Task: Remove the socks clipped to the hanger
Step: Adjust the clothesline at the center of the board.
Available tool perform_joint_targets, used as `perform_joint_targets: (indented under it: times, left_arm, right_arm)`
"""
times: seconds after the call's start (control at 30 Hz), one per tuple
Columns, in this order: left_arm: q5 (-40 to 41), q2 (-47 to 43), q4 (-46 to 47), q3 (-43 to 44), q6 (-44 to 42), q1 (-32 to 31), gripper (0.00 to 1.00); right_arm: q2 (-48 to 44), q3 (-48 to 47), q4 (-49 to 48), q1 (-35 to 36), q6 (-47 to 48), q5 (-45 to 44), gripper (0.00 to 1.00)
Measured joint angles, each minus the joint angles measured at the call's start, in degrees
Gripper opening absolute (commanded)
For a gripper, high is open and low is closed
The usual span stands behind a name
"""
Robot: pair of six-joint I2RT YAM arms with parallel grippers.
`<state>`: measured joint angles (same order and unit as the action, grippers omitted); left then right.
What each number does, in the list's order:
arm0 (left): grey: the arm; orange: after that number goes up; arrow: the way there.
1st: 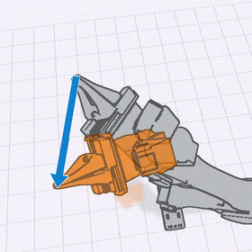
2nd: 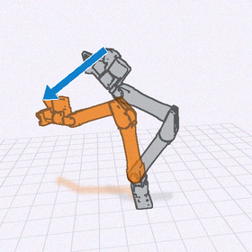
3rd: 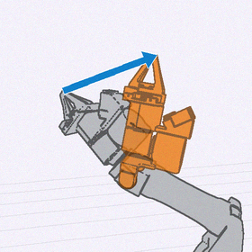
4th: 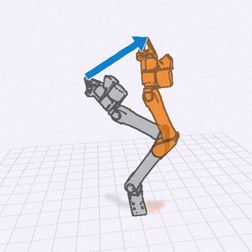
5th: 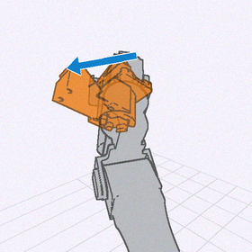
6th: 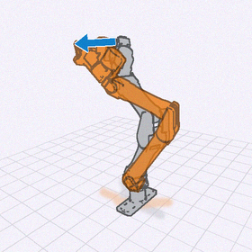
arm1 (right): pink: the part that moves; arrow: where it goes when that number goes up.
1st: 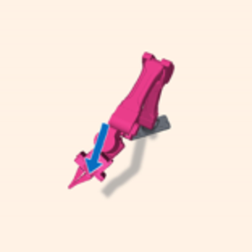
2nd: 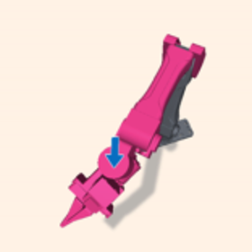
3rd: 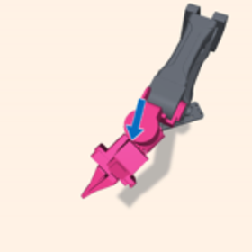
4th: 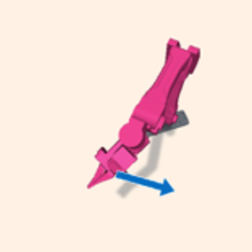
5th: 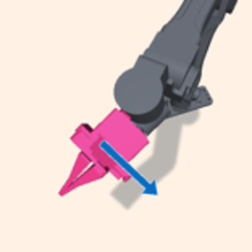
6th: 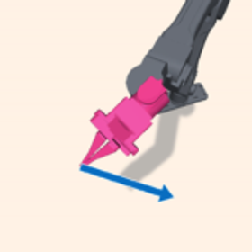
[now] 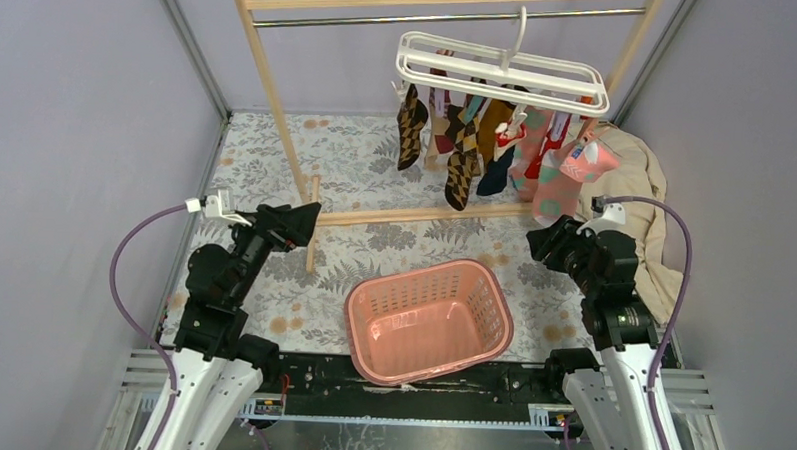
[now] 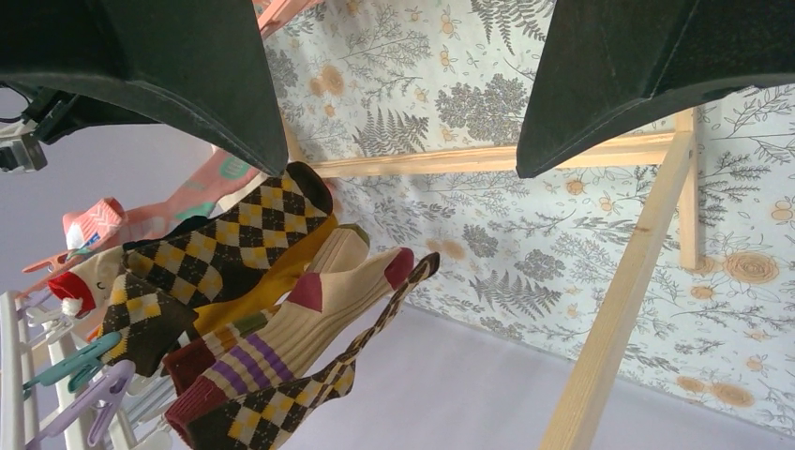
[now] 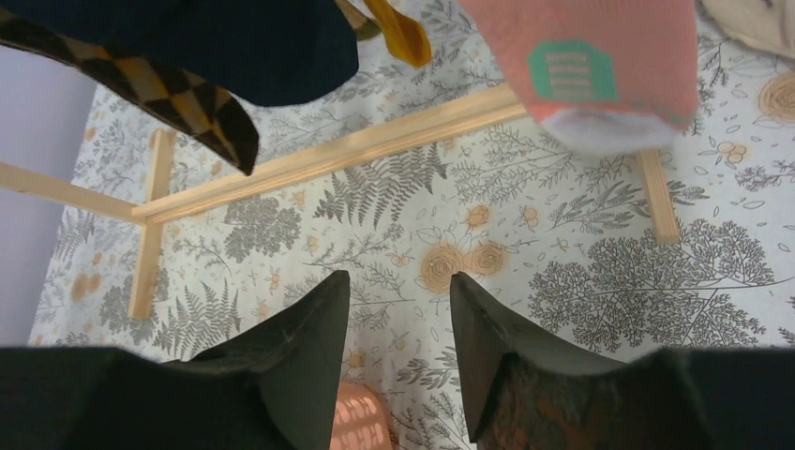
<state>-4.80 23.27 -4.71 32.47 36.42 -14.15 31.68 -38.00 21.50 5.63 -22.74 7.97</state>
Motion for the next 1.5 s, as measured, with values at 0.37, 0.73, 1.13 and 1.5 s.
perform_joint_targets:
  times: [0.37,0.73,1.13,1.5]
  left_arm:
    - [-1.4,4.0,4.4,-4.3,0.8,0.0,0.99]
    - [2.9,6.8,8.2,-6.6,0.5,0.0,0.51]
    - [14.4,16.7,11.1,-15.9,2.2,0.0,0.34]
    - [16.7,34.2,25.2,-20.1,4.7,0.0,0.34]
  right_arm:
    - [2.9,3.6,-3.5,0.0,-0.3,-1.4,0.86]
    - [5.8,7.0,-7.0,0.0,-2.2,-7.5,0.63]
    - [18.7,10.3,-13.9,0.0,-8.1,-14.5,0.56]
    - [30.4,10.5,-22.3,-0.2,-12.3,-18.9,0.43]
